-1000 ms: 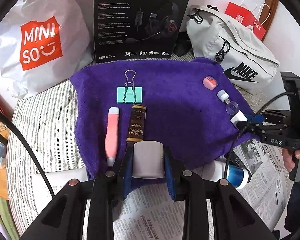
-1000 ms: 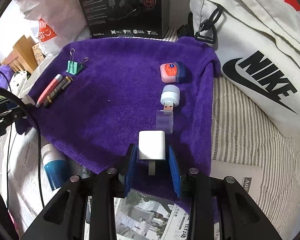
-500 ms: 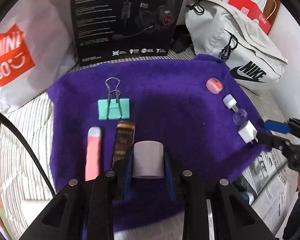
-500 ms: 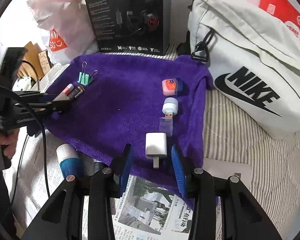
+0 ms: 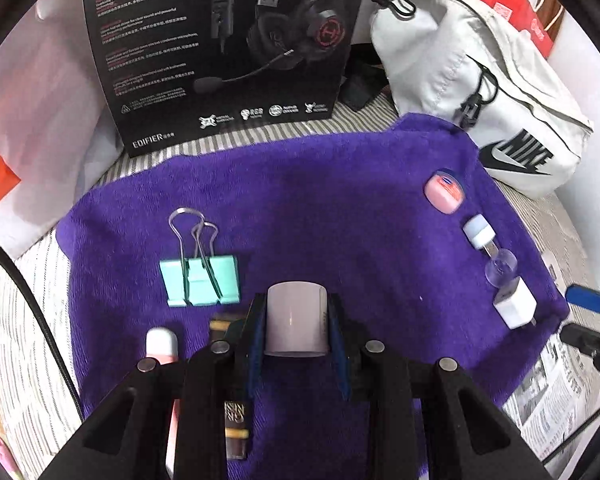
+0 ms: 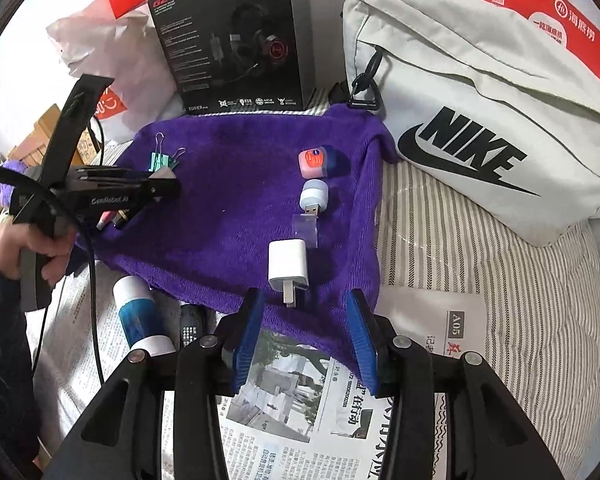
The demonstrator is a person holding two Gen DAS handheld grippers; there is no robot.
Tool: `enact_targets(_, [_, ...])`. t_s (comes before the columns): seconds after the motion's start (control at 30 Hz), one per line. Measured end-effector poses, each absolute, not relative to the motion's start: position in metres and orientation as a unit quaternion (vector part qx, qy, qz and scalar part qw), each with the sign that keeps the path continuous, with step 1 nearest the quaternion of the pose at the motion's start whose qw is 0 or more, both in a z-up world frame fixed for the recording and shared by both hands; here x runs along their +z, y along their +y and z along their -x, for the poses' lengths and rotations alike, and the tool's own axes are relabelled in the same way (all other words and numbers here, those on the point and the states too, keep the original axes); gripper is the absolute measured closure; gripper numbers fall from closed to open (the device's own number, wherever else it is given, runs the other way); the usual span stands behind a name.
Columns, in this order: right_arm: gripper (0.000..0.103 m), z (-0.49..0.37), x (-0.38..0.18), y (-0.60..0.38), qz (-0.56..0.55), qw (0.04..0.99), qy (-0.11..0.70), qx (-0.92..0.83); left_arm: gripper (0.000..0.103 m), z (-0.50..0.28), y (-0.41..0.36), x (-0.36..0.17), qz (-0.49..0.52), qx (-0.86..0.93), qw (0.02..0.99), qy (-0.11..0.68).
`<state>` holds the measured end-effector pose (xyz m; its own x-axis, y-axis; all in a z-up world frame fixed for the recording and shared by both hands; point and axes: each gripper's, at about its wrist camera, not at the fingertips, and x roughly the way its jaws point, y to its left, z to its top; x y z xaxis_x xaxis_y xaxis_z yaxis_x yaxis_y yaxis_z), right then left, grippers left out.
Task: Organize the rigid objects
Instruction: 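Open the left tool on the towel while the right tool releases the charger there, then grasp the black rectangular box with the right tool while the left tool grasps the blue-white cylinder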
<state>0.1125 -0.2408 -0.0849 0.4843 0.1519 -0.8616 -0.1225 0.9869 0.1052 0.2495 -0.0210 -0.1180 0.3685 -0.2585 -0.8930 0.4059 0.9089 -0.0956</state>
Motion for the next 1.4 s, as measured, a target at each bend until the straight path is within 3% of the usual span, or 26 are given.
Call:
enact_targets(0.3, [0.058, -0.108, -0.086, -0.24, -0.031, 0.86, 0.504, 0.078, 0.075, -0.247, -0.028, -0.121, -0.103, -0.194, 0.828, 0.516])
enact_targets(0.43, [0.058, -0.104, -0.084, -0.24, -0.03, 0.857, 0.509, 0.078, 0.062, -0.243, -0.03, -0.12, -0.106, -0.202, 0.822, 0.522])
enact_targets(0.57, [0.058, -0.097, -0.078, -0.238, -0.026, 0.861, 0.502, 0.079, 0.057, -0.232, -0.032, -0.12, -0.116, -0.2, 0.821, 0.522])
enact_targets(1.17, [0.058, -0.068, -0.102, -0.181, 0.043, 0.851, 0.502, 0.146, 0.057, -0.159, 0.006, -0.07, -0.077, -0.185, 0.845, 0.495])
enact_targets(1.4, [0.067, -0.072, -0.122, -0.161, 0.073, 0.841, 0.511, 0.16, 0.057, -0.139, 0.03, -0.066, -0.066, -0.166, 0.852, 0.492])
